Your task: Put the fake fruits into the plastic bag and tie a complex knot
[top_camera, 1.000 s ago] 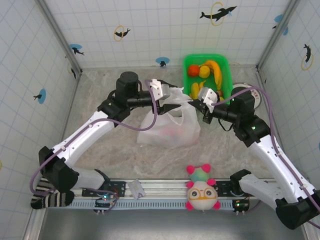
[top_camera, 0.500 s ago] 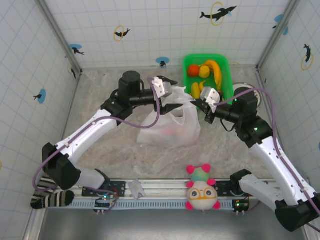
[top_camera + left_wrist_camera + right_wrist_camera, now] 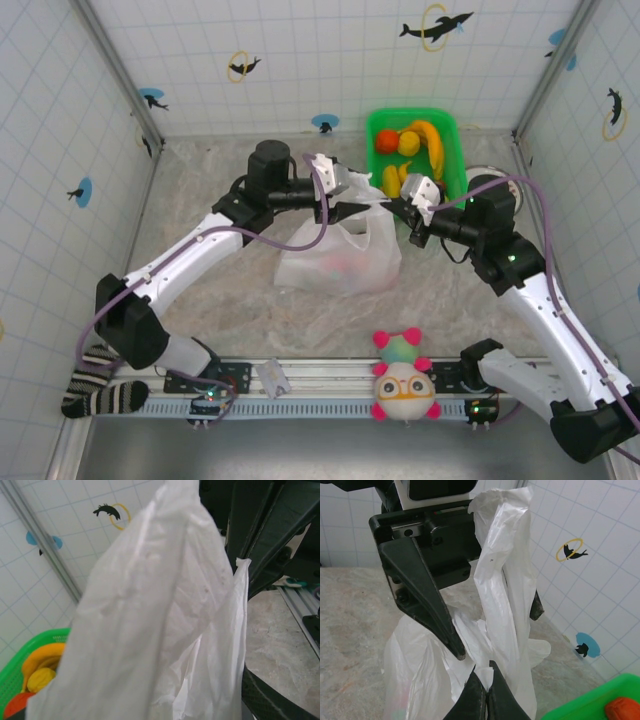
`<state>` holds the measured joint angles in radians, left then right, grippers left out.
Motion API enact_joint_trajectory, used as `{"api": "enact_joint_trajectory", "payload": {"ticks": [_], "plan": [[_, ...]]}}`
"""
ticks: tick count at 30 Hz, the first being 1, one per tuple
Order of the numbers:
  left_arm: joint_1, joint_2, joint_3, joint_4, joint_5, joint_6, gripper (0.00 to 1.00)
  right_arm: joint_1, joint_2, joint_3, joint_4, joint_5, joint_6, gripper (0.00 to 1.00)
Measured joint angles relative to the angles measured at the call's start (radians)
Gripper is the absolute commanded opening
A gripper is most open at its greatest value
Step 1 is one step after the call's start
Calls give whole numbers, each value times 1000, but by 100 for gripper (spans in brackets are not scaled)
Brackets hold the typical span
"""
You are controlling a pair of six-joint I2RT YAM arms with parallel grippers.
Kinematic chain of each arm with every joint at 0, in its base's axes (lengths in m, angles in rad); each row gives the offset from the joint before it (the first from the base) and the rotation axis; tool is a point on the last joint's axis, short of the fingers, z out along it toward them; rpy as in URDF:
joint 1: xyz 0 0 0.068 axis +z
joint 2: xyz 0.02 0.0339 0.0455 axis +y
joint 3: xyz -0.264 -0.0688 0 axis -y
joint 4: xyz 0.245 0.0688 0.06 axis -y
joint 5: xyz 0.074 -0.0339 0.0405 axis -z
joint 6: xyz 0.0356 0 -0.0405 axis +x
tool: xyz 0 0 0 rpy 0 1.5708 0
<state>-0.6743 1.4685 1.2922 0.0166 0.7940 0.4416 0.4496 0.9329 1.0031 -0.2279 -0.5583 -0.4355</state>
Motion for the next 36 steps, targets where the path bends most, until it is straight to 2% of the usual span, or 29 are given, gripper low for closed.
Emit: {"api": "enact_joint_trajectory", "payload": {"ticks": [4, 8, 9, 12, 14, 15, 17, 19, 20, 22, 28, 36], "plan": [[0, 3, 8, 3, 14, -1, 24, 0, 0, 0, 3, 2, 1, 0], [-1, 3, 8, 7, 24, -3, 3, 0, 2, 0, 6, 14, 3, 0], [-2, 3, 8, 8, 26, 0, 0, -1, 4, 0, 6, 19, 4, 3], [-5, 3, 8, 7, 25, 0, 0, -13, 6, 0, 6, 28, 5, 6], [-7, 3, 8, 7, 25, 0, 0, -21, 6, 0, 5, 31, 5, 5], [-7, 3, 8, 7, 25, 0, 0, -24, 6, 0, 6, 30, 5, 1], [-9, 3, 6, 8, 25, 2, 30, -29, 6, 0, 5, 29, 6, 0], [-8, 2, 6, 9, 25, 2, 38, -37, 6, 0, -5, 31, 8, 0], [-8, 2, 6, 9, 26, 4, 48, -41, 6, 0, -10, 31, 8, 0], [-8, 2, 6, 13, 25, 4, 61, -45, 6, 0, -16, 28, 9, 0], [-8, 3, 6, 20, 20, -3, 69, -45, 6, 0, -17, 15, 13, 0], [-8, 55, 40, 29, 18, -5, 70, -45, 6, 0, -17, 10, 15, 0]]}}
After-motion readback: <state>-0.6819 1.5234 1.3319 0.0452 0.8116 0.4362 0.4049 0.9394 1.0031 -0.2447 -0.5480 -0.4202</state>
